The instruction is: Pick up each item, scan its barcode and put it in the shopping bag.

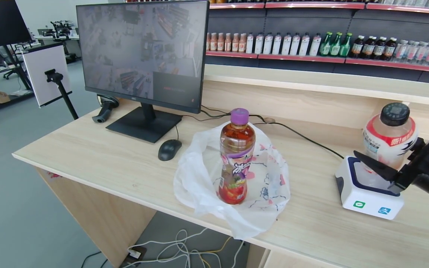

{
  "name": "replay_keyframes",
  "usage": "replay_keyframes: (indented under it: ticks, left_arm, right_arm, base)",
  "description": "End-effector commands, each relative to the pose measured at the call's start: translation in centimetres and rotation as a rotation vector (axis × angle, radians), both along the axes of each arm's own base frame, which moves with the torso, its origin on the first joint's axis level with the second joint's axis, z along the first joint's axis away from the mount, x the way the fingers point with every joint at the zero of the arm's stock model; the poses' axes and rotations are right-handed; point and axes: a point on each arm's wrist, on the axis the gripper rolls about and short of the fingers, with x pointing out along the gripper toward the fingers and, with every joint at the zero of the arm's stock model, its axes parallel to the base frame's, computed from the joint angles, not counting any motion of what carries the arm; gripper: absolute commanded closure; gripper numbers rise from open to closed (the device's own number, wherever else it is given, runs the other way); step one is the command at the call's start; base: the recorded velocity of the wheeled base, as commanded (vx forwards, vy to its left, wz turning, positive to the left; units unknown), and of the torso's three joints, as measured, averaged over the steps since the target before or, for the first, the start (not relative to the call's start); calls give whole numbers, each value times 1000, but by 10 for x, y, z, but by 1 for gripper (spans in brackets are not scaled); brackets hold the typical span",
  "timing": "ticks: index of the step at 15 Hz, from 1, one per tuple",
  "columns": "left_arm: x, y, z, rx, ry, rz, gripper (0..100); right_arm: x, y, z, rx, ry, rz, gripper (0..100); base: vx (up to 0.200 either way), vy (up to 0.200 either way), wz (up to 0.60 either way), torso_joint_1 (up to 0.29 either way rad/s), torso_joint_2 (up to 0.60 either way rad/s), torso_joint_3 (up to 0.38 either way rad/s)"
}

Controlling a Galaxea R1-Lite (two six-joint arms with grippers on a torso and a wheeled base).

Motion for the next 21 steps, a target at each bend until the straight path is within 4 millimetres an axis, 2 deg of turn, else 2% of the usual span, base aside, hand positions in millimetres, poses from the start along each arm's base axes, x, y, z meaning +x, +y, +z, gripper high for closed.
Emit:
replay_keyframes:
  ticks: [1, 4, 8, 12, 14, 17, 18, 21]
  left_arm:
    - [0, 0, 0, 0, 0, 0, 0]
    - [0, 0, 0, 2, 0, 0, 0]
    - [0, 0, 0, 3, 0, -1, 0]
    - [0, 0, 0, 3, 0, -1, 0]
    - [0, 0, 0, 3, 0, -1, 0]
    - [0, 0, 0, 2, 0, 0, 0]
    - [0, 0, 0, 2, 0, -1, 0]
    - [0, 0, 0, 2, 0, -1, 0]
  right_arm:
    - [-9, 1, 11, 50, -15, -8, 100]
    - [-15, 4, 12, 130, 26, -13, 100]
    - [-6, 8, -3, 295, 192, 14, 100]
    - [-1, 7, 0, 413, 246, 13, 100]
    - [1, 6, 3, 504, 238, -61, 100]
    - [-1, 21, 5, 653, 248, -143, 100]
    - [0, 36, 6, 728, 250, -174, 100]
    - [3, 51, 3, 754, 266, -178, 100]
  base:
    - [0, 0, 0, 0, 0, 0]
    - [0, 0, 0, 0, 0, 0]
    - [0, 0, 0, 0, 0, 0]
    - [0, 0, 0, 0, 0, 0]
    - [0, 0, 0, 0, 0, 0]
    - [0, 0, 0, 0, 0, 0]
    - [0, 0, 0, 0, 0, 0]
    - [0, 0, 0, 0, 0, 0]
